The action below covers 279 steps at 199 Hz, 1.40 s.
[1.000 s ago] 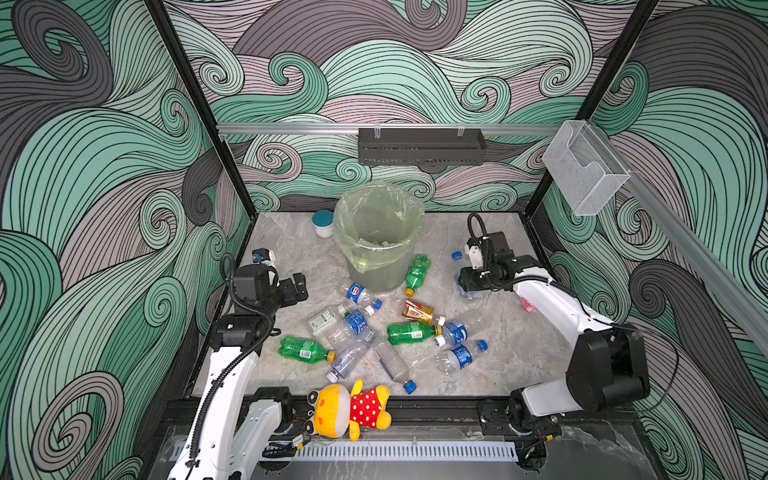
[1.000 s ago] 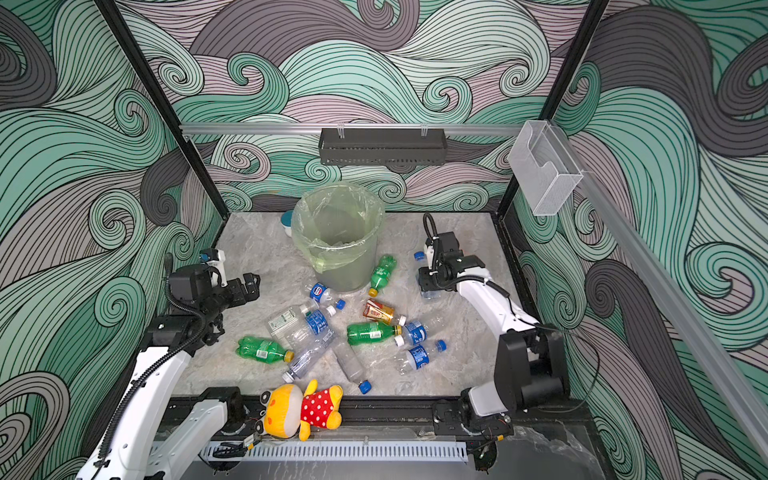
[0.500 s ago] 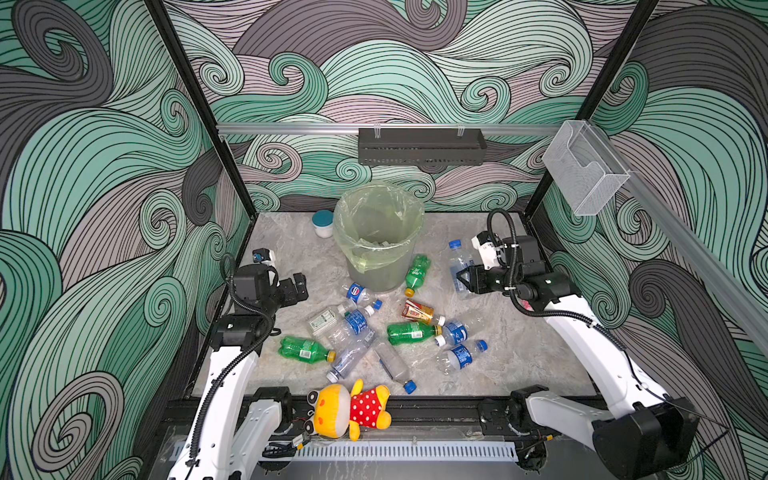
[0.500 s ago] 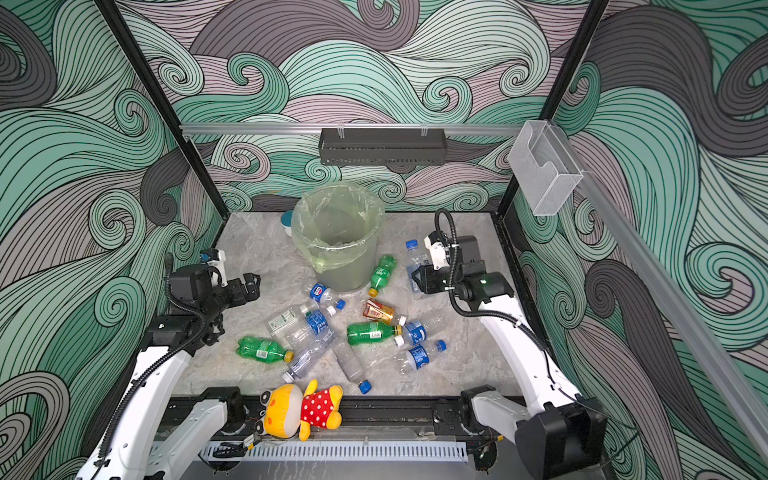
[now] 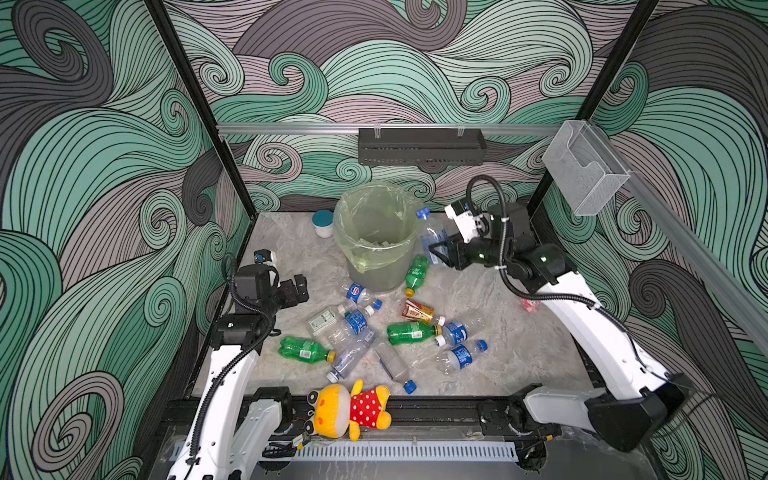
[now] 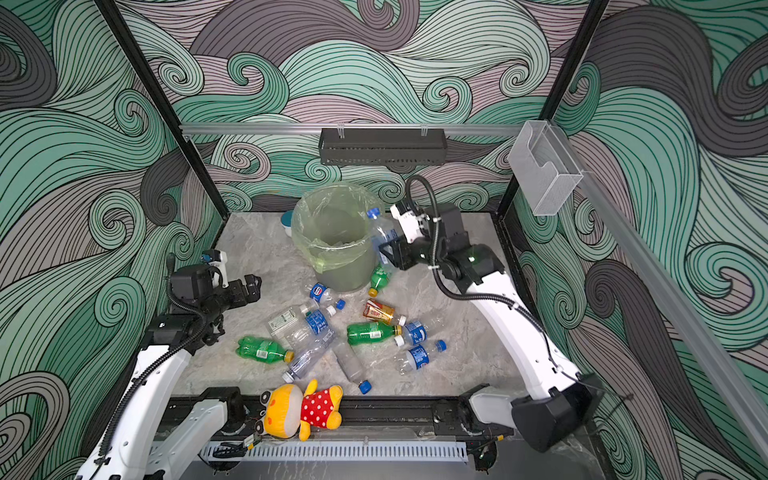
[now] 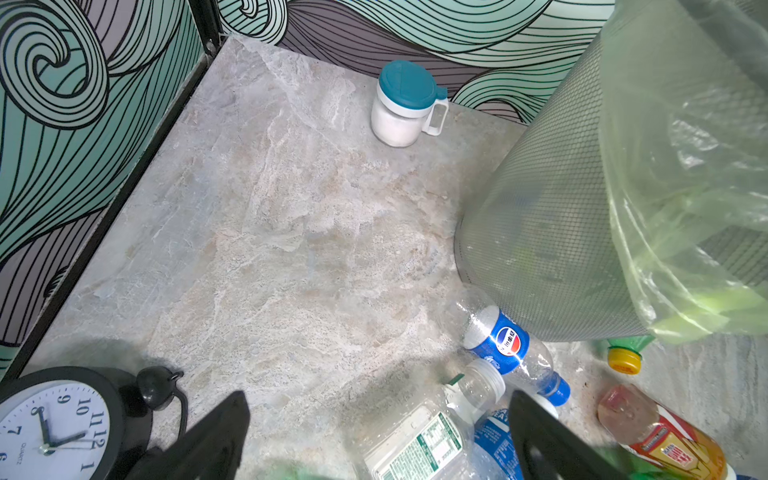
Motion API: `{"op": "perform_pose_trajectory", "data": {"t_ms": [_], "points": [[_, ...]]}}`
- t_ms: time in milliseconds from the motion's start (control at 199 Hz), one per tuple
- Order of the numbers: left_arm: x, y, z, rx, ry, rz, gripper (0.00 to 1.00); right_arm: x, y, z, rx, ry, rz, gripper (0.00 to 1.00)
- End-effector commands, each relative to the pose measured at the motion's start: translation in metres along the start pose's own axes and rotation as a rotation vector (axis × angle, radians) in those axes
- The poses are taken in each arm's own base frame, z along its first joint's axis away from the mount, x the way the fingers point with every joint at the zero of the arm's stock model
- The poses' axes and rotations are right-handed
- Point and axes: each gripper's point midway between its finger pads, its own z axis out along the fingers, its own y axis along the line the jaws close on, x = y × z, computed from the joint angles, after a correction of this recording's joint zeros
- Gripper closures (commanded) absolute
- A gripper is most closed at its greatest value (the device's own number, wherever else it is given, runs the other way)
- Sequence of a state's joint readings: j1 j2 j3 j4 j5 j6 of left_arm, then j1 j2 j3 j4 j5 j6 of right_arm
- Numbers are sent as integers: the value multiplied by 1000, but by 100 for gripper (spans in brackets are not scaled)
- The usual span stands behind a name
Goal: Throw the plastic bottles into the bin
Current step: 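Lift the soda water bottle with the right gripper over the bin, then open the right gripper to drop the soda water bottle in the bin, then grasp the clear green-label bottle with the left gripper while right gripper withdraws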
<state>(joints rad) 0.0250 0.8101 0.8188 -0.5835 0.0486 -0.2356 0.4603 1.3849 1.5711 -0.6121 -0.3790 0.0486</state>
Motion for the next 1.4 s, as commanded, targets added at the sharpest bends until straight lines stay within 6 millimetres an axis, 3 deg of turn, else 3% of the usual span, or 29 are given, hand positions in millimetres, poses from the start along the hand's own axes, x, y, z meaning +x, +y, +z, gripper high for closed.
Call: {"op": "perform_pose_trajectory", "data": {"t_ms": [0, 70, 136, 251, 296, 427, 597, 758, 903, 1084, 1194, 1395], "points": [[-9, -2, -11, 2, -1, 17, 1, -66, 8, 24, -47, -133, 7, 51], [-9, -4, -14, 11, 3, 17, 1, -89, 3, 48, -31, -144, 34, 35], [-9, -7, -18, 25, 10, 26, 1, -95, 6, 60, -34, -131, 17, 27], [-6, -14, -19, 65, 33, 70, 1, -93, 8, 56, -32, -169, -2, 18], [-5, -15, -18, 74, 46, 87, 1, -91, 9, 45, -19, -201, -22, 13], [-1, -21, -16, 108, 103, 142, 8, -67, 3, 17, 55, -224, -60, 5], [15, -34, -9, 196, 203, 204, 7, -17, -13, -14, 172, -174, -63, 2], [25, -33, -9, 192, 245, 308, 7, 44, -36, -31, 265, -106, 13, 0], [24, -35, -5, 196, 198, 414, 7, 82, -54, -45, 318, -88, 100, 0], [43, -38, 11, 232, 266, 544, 8, 107, -74, -50, 377, -78, 184, 0], [57, -46, 22, 262, 336, 607, 15, 116, -76, -45, 373, -65, 210, 0], [89, -66, 43, 309, 426, 736, 15, 125, -78, -38, 363, -61, 253, 0]]}}
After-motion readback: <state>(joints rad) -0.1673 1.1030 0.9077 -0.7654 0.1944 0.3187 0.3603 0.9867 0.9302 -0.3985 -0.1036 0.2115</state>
